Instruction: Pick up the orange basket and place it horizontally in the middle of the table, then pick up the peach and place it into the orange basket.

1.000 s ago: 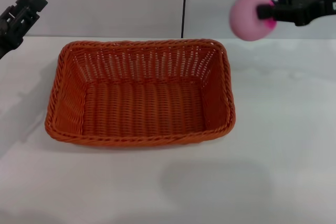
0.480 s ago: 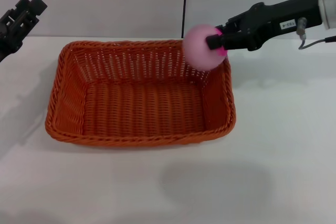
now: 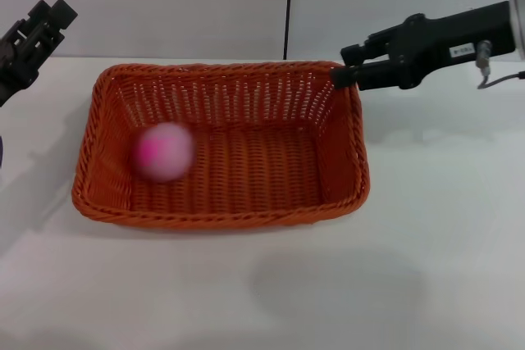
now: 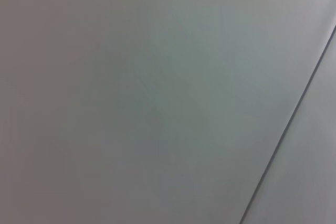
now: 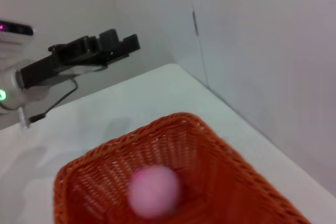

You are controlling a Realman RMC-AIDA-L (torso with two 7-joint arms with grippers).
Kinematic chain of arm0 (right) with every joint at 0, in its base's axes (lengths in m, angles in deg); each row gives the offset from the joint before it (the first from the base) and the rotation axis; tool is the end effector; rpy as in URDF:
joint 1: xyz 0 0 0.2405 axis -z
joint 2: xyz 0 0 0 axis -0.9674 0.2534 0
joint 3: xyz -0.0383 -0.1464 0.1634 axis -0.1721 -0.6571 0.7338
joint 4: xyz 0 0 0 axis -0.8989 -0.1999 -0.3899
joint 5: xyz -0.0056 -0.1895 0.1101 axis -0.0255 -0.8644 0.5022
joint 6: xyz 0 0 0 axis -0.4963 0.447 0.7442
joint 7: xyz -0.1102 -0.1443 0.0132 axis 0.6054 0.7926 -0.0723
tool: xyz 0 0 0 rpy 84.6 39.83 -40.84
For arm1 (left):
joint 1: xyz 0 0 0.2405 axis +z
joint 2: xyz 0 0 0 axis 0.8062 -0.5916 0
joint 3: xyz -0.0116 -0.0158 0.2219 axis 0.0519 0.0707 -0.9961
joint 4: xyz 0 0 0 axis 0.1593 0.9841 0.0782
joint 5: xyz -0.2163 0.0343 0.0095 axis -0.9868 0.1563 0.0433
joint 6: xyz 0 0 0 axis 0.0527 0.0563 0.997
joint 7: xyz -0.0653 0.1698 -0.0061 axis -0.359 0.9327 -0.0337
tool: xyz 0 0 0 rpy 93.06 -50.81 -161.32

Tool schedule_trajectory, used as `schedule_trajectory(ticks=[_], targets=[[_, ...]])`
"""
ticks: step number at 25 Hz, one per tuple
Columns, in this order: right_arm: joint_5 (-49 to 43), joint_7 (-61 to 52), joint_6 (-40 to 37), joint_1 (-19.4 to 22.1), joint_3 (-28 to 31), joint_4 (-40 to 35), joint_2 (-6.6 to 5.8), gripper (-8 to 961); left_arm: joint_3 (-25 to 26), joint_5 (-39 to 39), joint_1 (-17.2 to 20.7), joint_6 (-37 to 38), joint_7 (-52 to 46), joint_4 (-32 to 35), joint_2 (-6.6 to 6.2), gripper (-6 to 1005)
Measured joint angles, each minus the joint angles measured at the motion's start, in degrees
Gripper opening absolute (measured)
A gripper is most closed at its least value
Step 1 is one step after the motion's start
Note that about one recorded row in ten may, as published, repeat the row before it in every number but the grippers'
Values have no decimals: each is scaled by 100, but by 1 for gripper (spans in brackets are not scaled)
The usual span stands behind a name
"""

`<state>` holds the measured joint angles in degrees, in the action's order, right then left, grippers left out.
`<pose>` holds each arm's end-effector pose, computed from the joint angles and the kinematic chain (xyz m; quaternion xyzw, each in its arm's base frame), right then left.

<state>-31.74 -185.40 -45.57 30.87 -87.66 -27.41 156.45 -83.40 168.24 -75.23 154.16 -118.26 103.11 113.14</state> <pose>0.1406 0.3941 0.0073 -0.9693 0.1922 0.1316 0.0788 -0.2720 0.3175 0.0499 -0.7139 -0.3271 -0.5329 0.3152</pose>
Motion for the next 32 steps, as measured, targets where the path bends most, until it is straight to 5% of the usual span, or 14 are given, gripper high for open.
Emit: schedule_trajectory(ticks=[4,12,14,19,32], targets=[[67,75,1,281,284,-276,54,428,21,0,13,16,2,-5,-1,569],[1644,1378,19,1500,1514,-340,187,429,62,-55,44,134,121,-38,2,570],[2505,2416,31,1976,2050,115,278,428,72,-207,70,311,452,-182,1,570],[3912,4167,-2,2368,2846,1217,406,427,80,-542,110,496,1027,-372,3,570],[6192,6927,-34,2695,3469,3405,520,427,121,-2141,65,914,4992,-1428,41,570]])
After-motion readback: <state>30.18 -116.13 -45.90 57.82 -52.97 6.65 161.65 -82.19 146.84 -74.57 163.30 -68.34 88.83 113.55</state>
